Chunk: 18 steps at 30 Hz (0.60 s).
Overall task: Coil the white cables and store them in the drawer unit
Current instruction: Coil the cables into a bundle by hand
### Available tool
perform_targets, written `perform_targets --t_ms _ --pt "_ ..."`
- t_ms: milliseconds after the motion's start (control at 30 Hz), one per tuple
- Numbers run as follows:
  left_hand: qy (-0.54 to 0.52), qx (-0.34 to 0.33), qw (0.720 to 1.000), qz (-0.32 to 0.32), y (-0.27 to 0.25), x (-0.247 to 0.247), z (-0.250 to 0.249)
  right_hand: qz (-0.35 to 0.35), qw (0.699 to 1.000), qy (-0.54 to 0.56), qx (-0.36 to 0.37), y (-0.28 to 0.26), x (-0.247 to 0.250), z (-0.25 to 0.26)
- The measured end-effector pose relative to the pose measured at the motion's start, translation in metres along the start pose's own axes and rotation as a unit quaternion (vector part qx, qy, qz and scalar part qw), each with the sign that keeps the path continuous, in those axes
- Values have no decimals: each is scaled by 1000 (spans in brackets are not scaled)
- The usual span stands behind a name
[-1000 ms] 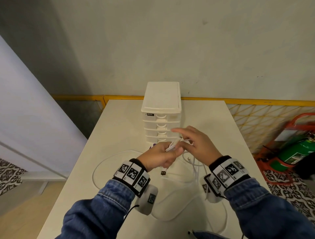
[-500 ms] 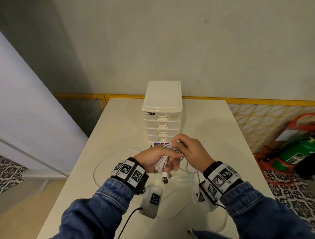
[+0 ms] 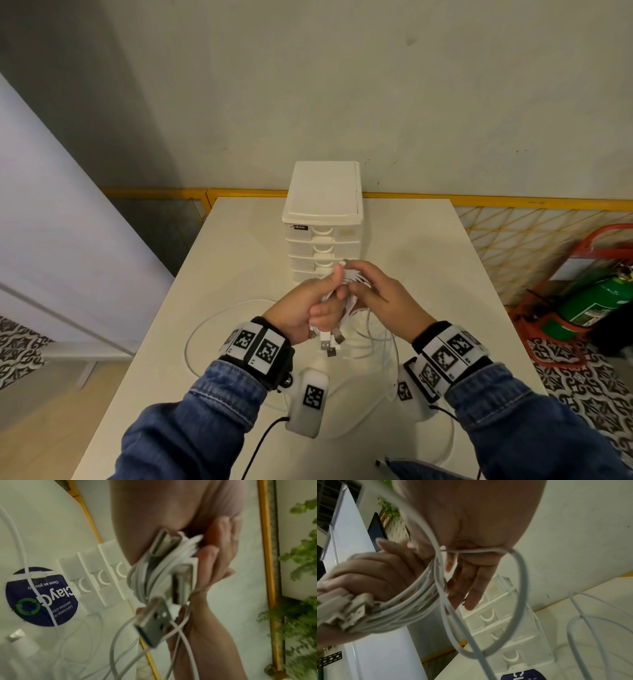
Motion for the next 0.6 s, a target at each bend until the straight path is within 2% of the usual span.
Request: perform_targets --t_ms 167,300,467,600 --pt "-58 -24 998 22 2 9 -6 -7 1000 -7 -15 -4 3 -6" --pt "-152 -90 984 35 -2 18 -30 -36 996 -60 -61 -10 10 -30" --pt "-162 -139 975 -55 -7 31 -50 -67 986 -120 -99 -22 15 -67" --pt "-139 -132 980 -61 -4 33 -45 -62 978 -160 -122 -25 19 -75"
Point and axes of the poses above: each hand's wrist, its own y-axis towards the middle knuckle, its own x-axis out of the back of the hand, z = x × y, the point moved 3 cm from there along y, towards the middle knuckle, and after that the axes turned 5 degrees about -x, right-handed, at the moved point
